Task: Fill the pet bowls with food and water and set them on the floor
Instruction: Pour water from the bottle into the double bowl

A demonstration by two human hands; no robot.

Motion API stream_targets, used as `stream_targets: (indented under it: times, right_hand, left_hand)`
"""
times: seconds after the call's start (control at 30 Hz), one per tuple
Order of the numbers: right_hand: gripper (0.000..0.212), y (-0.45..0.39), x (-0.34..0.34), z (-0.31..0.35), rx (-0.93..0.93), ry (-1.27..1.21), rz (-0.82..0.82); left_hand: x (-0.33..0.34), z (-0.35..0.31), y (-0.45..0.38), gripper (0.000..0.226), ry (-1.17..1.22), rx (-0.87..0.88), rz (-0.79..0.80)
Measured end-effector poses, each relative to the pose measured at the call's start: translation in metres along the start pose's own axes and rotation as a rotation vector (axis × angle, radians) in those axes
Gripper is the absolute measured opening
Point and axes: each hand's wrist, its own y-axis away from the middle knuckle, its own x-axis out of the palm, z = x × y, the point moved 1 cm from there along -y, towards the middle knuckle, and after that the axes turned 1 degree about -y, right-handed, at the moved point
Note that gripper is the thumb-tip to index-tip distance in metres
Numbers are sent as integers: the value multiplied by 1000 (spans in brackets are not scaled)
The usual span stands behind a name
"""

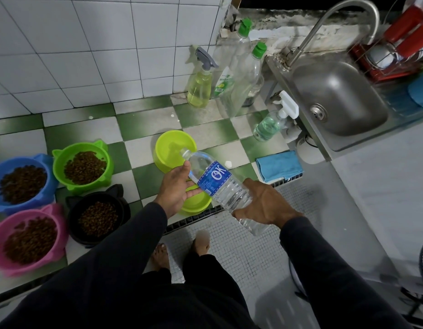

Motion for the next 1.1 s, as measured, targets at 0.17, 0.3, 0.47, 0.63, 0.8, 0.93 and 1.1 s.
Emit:
stream_targets:
  times: [0.17, 0.3, 0.47, 0.63, 0.8, 0.93, 1.1]
  right_hand:
    - [61, 1, 0, 0, 5, -6, 5]
    - [62, 1, 0, 1, 13, -10, 20]
    - [61, 1, 0, 1, 16, -1, 20]
    - [63, 0, 1, 2, 19, -13, 18]
    - [66, 0, 2, 3, 25, -11, 18]
    - [66, -1, 1, 4, 31, 5, 27]
    - [64, -1, 0, 4, 33, -16, 19]
  left_hand:
    - [0, 1, -1, 35, 4, -9, -11]
    - [0, 0, 0, 32, 2, -4, -9]
    - [-1, 0, 1, 32, 3, -2, 7]
    - [-2, 0, 1, 35, -9, -2, -1]
    - [-5, 1, 1, 36, -9, 10, 13]
    - [-6, 2, 1, 35, -8, 18, 25]
    - [-5, 2, 0, 45, -8, 19, 24]
